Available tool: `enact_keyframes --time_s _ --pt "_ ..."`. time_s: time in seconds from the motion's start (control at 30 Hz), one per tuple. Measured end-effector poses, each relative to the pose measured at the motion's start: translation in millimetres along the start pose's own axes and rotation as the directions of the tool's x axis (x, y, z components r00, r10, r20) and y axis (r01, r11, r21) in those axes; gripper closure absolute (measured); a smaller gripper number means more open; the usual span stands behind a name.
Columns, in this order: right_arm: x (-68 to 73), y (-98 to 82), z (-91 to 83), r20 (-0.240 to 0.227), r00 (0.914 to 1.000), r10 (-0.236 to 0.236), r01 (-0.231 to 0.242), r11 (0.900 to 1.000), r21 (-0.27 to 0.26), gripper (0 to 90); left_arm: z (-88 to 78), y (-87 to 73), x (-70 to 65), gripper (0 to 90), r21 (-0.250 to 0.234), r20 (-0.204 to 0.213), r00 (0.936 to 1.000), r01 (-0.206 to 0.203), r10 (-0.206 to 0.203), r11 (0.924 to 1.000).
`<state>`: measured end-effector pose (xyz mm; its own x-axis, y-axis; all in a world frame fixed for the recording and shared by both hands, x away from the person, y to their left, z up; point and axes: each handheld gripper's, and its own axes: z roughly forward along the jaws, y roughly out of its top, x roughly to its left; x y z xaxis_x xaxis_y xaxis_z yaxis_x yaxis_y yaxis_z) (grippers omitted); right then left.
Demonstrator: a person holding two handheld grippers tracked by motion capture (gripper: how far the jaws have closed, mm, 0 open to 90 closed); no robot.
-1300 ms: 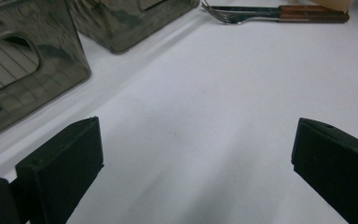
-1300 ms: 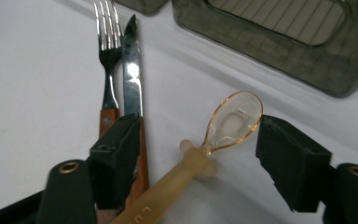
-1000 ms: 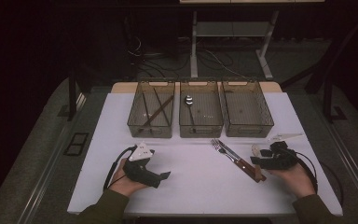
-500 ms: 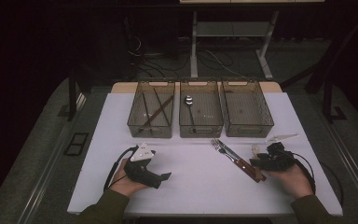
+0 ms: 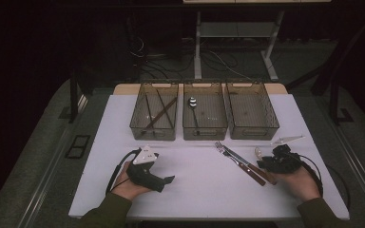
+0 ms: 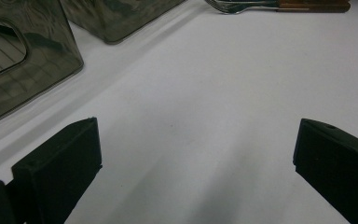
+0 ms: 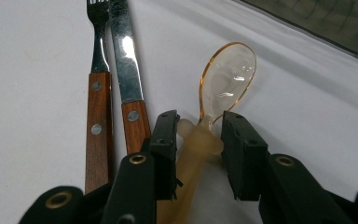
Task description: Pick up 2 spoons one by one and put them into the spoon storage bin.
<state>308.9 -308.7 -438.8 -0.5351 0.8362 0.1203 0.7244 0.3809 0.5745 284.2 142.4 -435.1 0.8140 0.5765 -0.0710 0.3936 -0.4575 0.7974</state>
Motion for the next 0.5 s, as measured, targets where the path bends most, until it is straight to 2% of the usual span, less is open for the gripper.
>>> enact_keyframes --time_s 0.33,0.5 --pt "-3.6 -0.1 -4.0 -0.008 0.9998 0.016 -0.016 1.0 0.003 69.2 -0.3 0.1 0.1 0.5 -0.002 0.001 1.0 -0.001 0.001 1.0" --pt "-5.0 1.6 -11.9 -0.01 0.9999 0.009 -0.009 0.999 -0.034 69.4 -0.5 0.2 0.3 0.5 -0.002 0.003 1.0 -0.002 0.002 1.0"
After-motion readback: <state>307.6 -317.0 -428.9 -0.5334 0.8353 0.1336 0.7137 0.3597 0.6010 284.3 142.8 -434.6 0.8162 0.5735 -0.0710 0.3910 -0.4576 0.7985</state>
